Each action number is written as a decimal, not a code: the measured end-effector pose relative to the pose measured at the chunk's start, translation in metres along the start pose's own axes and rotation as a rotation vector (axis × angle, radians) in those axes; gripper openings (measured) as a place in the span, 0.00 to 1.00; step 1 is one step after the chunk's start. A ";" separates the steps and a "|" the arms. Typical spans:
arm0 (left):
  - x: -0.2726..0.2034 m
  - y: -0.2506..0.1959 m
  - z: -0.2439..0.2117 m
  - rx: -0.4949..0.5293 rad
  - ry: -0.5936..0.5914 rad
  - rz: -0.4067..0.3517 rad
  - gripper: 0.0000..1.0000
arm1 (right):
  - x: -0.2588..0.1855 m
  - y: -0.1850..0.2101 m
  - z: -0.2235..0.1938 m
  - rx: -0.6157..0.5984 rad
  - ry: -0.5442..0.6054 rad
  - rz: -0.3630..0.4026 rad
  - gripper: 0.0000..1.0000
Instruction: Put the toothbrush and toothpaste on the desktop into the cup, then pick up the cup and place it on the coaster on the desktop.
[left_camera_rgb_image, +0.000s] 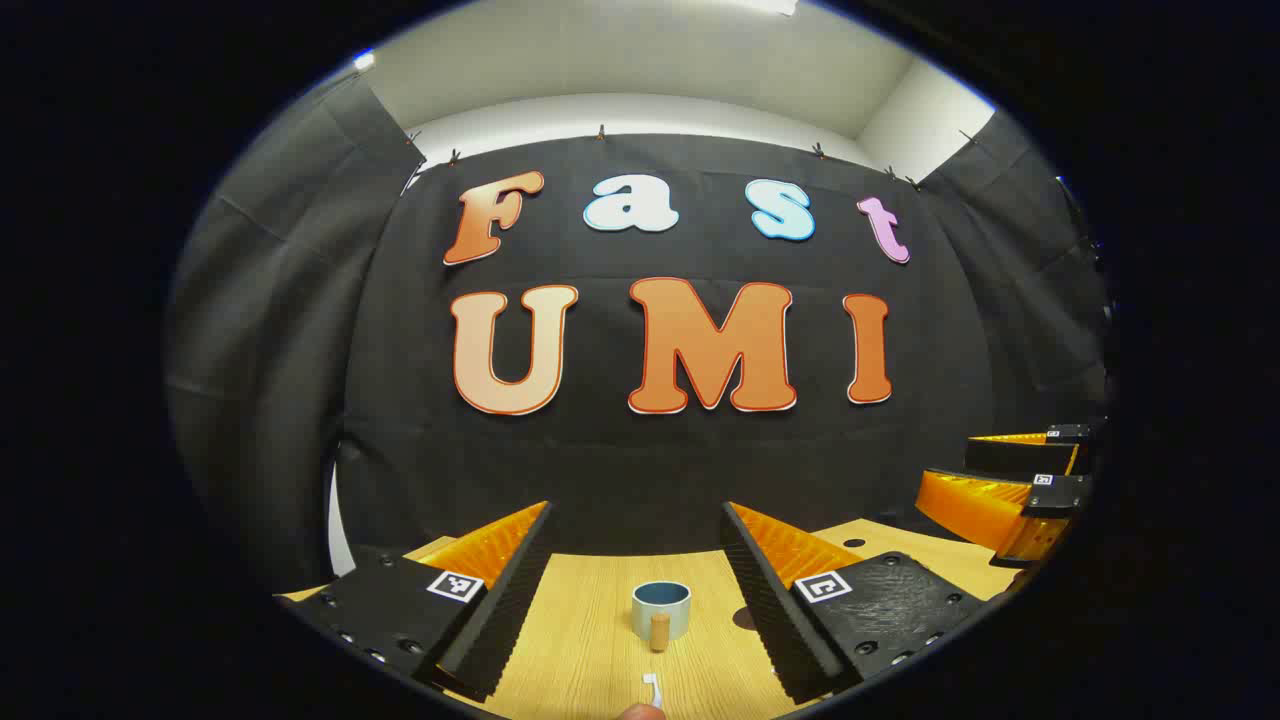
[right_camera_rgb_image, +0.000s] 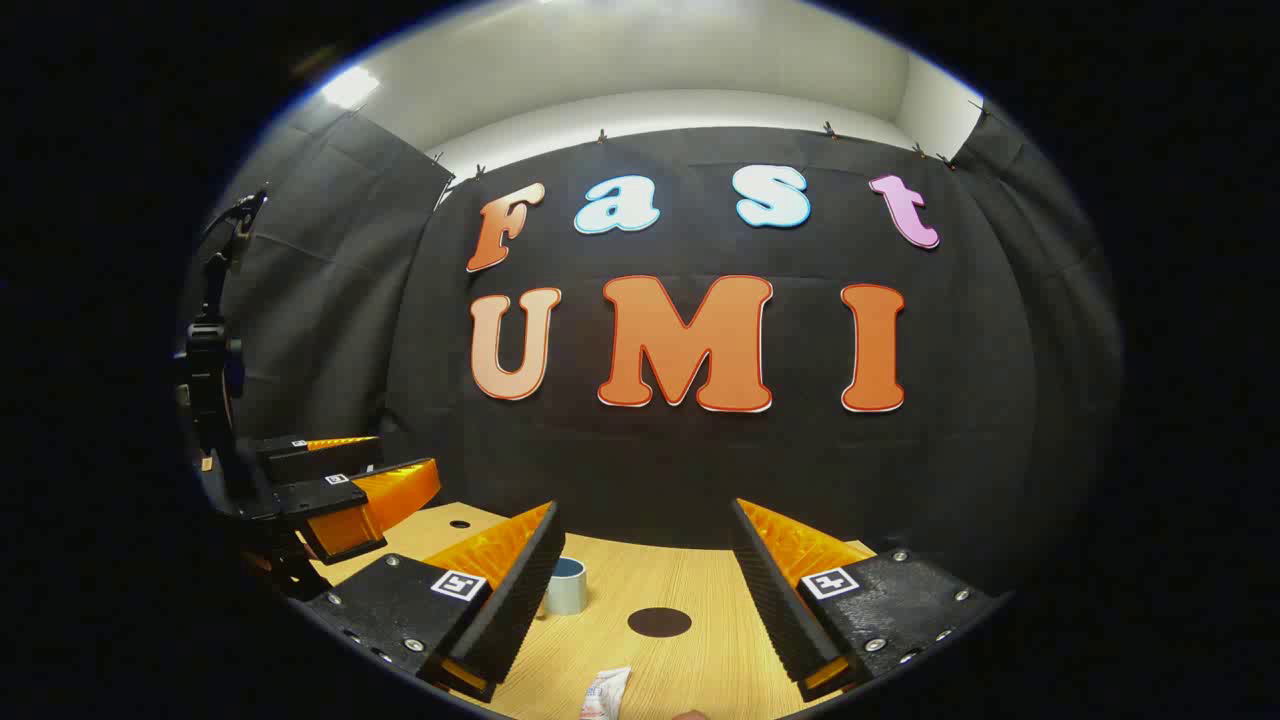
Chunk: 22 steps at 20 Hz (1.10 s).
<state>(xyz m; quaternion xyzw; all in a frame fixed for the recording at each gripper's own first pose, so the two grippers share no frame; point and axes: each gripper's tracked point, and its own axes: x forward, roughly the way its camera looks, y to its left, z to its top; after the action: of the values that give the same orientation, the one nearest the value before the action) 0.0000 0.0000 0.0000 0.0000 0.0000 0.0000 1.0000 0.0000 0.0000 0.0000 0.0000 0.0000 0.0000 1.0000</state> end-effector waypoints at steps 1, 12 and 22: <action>0.001 0.001 0.001 -0.002 -0.001 0.001 0.97 | 0.000 0.000 0.001 -0.001 0.000 -0.001 0.99; 0.003 0.001 -0.002 -0.002 -0.001 -0.001 0.97 | 0.001 0.000 0.001 0.000 -0.007 0.001 0.99; 0.006 0.001 -0.013 -0.001 0.031 0.000 0.97 | 0.006 0.005 -0.008 -0.001 0.014 0.013 0.99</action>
<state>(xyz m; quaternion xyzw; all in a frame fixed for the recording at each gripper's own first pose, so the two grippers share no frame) 0.0061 0.0010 -0.0135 -0.0003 0.0155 0.0001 0.9999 0.0055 0.0046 -0.0075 -0.0004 0.0072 0.0063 1.0000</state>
